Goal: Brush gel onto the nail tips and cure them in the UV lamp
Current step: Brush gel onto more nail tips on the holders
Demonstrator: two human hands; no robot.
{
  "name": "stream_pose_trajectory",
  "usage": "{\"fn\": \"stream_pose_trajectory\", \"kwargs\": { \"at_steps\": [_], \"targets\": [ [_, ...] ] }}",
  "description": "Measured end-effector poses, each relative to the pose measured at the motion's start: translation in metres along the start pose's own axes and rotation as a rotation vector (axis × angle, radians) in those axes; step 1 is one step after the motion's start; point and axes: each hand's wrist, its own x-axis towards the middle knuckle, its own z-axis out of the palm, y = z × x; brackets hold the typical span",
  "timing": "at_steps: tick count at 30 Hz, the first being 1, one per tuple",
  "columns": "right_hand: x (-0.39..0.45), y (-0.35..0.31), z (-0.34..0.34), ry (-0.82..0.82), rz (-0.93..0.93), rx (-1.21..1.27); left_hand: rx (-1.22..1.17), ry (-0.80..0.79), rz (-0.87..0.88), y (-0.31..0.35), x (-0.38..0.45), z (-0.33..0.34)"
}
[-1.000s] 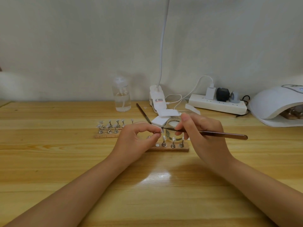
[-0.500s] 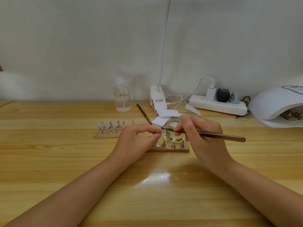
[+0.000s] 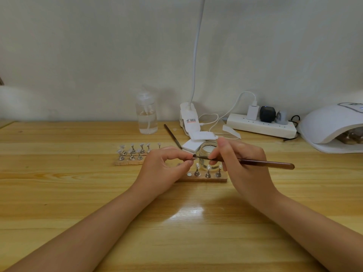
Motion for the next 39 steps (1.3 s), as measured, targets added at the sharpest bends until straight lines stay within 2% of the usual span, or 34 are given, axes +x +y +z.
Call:
{"fn": "stream_pose_trajectory", "kwargs": {
  "at_steps": [6, 14, 21, 27, 39],
  "targets": [
    [0.0006, 0.0006, -0.0010, 0.064, 0.057, 0.089, -0.009, 0.006, 0.005, -0.0002, -0.0007, -0.0004],
    [-0.0002, -0.0013, -0.0001, 0.019, 0.081, 0.082, -0.015, 0.014, -0.020, -0.0009, 0.0002, 0.0006],
    [0.0000, -0.0013, -0.0006, 0.114, 0.126, 0.131, -0.019, 0.012, -0.030, -0.0007, -0.0003, 0.0001],
    [-0.0004, -0.0023, 0.0017, 0.039, 0.121, 0.095, -0.015, 0.003, -0.035, 0.0004, -0.0002, 0.0000],
    [-0.0024, 0.0000, -0.0052, 0.157, 0.155, 0.172, -0.003, -0.008, 0.017, -0.0008, -0.0006, -0.0015]
  ]
}}
